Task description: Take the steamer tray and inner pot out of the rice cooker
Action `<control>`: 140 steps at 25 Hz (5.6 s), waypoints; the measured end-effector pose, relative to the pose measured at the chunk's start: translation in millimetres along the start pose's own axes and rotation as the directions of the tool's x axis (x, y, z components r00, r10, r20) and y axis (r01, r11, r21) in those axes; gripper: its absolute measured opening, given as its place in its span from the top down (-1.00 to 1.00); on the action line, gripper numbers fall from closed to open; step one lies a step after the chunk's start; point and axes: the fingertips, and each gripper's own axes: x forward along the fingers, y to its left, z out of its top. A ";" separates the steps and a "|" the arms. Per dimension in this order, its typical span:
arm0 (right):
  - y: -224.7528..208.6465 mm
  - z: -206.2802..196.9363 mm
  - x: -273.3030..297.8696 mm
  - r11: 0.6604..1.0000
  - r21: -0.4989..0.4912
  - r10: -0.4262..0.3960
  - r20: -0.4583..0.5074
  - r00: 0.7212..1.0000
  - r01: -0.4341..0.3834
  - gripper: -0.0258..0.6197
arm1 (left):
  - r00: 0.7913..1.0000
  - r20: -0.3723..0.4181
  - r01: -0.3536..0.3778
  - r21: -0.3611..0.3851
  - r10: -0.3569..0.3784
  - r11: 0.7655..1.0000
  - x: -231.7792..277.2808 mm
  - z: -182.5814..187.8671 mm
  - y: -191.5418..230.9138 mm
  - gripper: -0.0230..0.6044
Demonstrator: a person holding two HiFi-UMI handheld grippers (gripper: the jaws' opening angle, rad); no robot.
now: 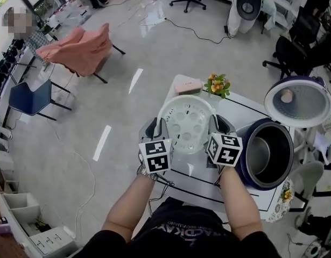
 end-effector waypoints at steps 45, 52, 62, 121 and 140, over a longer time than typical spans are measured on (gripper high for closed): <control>-38.7 -90.3 100.0 0.998 0.000 -0.069 -0.152 0.986 0.070 0.76 | 0.986 -0.151 0.069 0.000 -0.068 0.998 113.2 -79.3 0.4 0.56; -37.8 -76.8 86.4 0.995 0.004 -0.099 -0.115 0.988 0.100 0.45 | 0.989 -0.124 0.078 0.004 -0.076 0.997 101.9 -67.3 2.0 0.30; 4.7 -17.6 43.5 1.000 0.000 0.025 0.029 0.999 -0.025 0.32 | 0.989 0.003 0.147 0.005 -0.148 0.989 62.5 -4.0 -26.4 0.21; -263.0 -39.9 -265.0 0.939 0.077 -0.340 0.065 0.938 0.335 0.29 | 0.892 -0.045 0.441 0.310 -0.450 0.842 -76.6 5.7 -346.2 0.20; -268.5 -41.9 -265.3 0.888 -0.053 -0.458 0.004 0.889 0.457 0.50 | 0.943 -0.013 0.319 0.317 -0.333 0.893 -71.0 3.2 -347.0 0.49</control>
